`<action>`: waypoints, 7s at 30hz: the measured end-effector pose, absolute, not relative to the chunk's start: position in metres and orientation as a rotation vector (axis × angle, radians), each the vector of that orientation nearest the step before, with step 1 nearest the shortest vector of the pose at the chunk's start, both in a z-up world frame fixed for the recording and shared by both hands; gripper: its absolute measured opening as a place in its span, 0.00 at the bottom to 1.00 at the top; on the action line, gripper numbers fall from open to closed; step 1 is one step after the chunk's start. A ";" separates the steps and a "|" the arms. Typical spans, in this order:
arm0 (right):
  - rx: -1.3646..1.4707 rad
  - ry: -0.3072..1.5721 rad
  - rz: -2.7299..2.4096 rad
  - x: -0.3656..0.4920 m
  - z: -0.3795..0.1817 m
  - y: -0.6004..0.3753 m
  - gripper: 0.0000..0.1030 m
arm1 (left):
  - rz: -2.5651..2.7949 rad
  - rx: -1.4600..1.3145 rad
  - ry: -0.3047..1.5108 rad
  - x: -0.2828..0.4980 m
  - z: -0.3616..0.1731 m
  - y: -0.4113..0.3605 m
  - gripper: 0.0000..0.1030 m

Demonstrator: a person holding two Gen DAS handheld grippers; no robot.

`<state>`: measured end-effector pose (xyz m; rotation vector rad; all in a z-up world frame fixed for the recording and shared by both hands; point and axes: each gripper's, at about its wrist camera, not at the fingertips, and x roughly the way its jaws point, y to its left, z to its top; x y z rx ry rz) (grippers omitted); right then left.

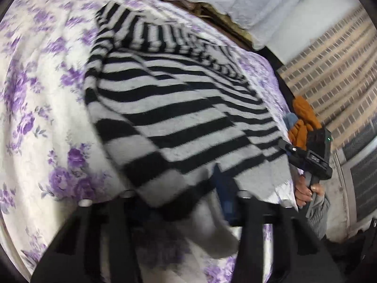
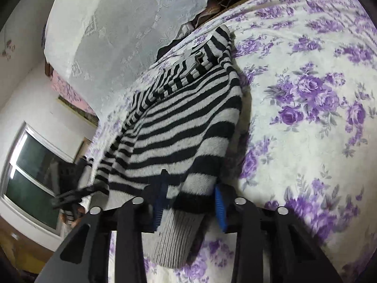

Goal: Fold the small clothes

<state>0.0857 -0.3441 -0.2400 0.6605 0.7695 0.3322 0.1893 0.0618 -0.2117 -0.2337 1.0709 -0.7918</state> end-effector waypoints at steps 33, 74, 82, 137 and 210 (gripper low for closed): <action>0.540 0.609 0.407 0.109 -0.150 -0.325 0.13 | -0.683 -0.205 0.862 0.215 -0.137 0.069 0.12; 0.723 0.618 0.322 0.357 -0.156 -0.380 0.13 | -0.538 -0.293 0.864 0.427 -0.120 0.025 0.12; 0.815 0.670 0.258 0.406 -0.205 -0.399 0.18 | -0.472 -0.384 0.963 0.474 -0.176 0.025 0.16; 0.256 0.709 0.182 0.371 -0.175 -0.285 0.16 | -0.133 0.075 0.832 0.436 -0.172 -0.036 0.94; 0.885 0.449 -0.145 0.293 -0.233 -0.357 0.29 | -0.031 0.063 0.842 0.386 -0.182 -0.082 0.96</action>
